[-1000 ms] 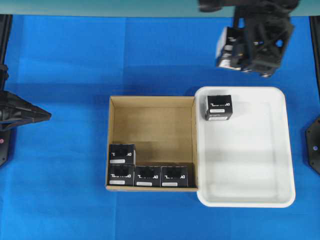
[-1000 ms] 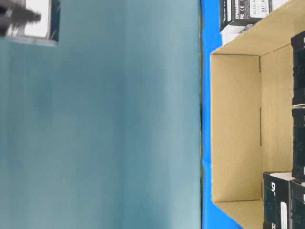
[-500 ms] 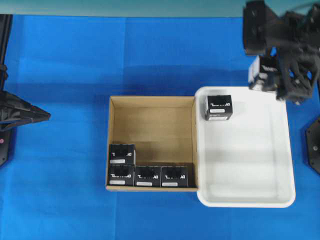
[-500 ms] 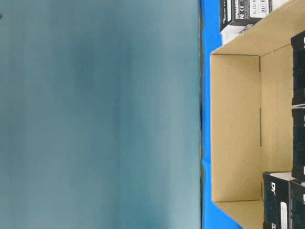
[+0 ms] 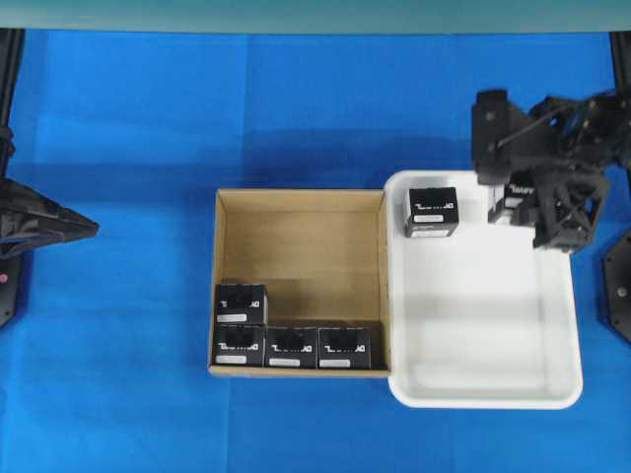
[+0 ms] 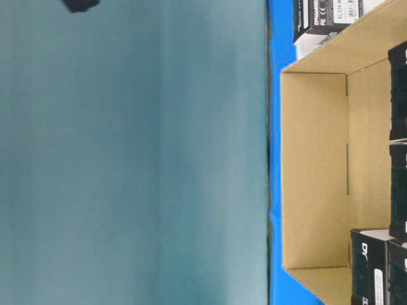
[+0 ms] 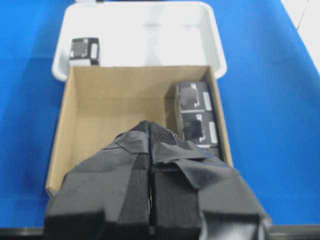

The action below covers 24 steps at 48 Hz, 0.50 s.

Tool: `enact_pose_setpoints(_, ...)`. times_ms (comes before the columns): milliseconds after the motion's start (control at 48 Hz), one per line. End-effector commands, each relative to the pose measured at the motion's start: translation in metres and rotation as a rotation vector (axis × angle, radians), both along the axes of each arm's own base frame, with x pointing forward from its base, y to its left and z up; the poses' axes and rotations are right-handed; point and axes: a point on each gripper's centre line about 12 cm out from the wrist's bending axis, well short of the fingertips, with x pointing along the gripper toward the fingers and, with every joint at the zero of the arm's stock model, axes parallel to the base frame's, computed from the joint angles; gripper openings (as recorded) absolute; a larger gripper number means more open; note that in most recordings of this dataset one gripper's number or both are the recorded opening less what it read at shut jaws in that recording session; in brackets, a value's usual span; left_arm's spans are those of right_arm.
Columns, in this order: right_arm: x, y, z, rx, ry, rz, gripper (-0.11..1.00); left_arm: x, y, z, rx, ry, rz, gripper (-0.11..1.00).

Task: Pick the box from inside the cardboard box.
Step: 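Lower the held box into the white tray beside the other box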

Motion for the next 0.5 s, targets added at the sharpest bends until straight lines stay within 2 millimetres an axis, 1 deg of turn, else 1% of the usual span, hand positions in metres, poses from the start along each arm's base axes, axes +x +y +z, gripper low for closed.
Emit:
enact_pose_setpoints(0,0.003,0.003,-0.012,0.0,0.011,0.025,0.61,0.001,0.0,0.013,-0.001,-0.038,0.0,-0.07)
enact_pose_setpoints(125,0.005,0.004,-0.027,-0.001,0.031,0.056,0.61,0.0,0.0,0.014,-0.001,-0.041,0.0,-0.07)
enact_pose_setpoints(354,0.017,-0.001,-0.047,-0.022,0.011,0.075,0.61,-0.002,0.0,0.018,-0.004,-0.057,0.001,-0.07)
enact_pose_setpoints(479,0.021,-0.004,-0.059,-0.016,0.04,0.077,0.61,-0.001,0.0,0.018,-0.003,-0.054,0.0,-0.07)
